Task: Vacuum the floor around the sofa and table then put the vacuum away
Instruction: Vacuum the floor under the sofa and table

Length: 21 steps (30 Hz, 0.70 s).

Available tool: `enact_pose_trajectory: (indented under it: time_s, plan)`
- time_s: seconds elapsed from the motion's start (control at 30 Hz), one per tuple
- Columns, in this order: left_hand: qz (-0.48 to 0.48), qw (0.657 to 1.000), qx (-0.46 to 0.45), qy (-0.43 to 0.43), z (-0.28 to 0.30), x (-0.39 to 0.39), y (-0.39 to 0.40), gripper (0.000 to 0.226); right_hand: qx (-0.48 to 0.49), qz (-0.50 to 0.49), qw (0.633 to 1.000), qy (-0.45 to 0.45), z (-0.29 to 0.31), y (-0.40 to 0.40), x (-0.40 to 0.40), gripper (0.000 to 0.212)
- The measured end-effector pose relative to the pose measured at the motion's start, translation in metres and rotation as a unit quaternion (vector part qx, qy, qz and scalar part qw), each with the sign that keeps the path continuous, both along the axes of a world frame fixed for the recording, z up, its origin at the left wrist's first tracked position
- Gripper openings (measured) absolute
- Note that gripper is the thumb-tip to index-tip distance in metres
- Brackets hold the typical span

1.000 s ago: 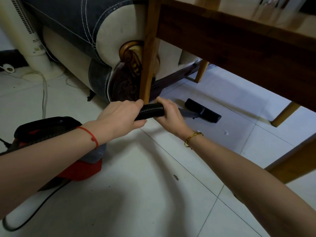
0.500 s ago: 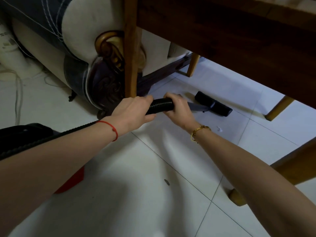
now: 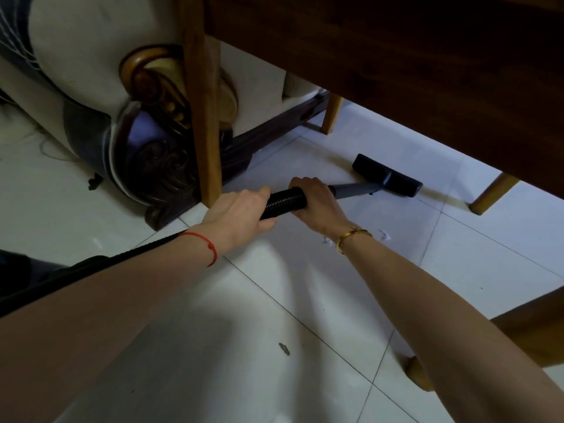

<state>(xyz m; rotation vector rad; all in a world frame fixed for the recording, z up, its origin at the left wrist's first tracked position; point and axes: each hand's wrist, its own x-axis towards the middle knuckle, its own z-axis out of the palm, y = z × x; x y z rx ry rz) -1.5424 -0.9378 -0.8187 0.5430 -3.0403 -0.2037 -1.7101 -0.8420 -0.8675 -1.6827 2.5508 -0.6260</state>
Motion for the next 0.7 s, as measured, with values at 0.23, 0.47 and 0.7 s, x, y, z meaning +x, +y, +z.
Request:
enact_pose_trajectory:
  time_s: [0.23,0.47,0.7]
  plan:
    - [0.013,1.0,-0.008,0.004,0.003,0.013,-0.006,0.034,-0.052,0.02,0.998,-0.04,-0.002,-0.006,0.013,0.014]
    - [0.019,0.999,-0.008,0.027,0.017,0.055,-0.006,0.038,-0.092,0.048,0.994,-0.033,0.01,-0.012,0.051,0.015]
    - [0.021,0.999,-0.017,0.044,0.027,0.108,0.0,0.034,-0.122,0.074,0.989,-0.03,0.014,-0.01,0.099,0.012]
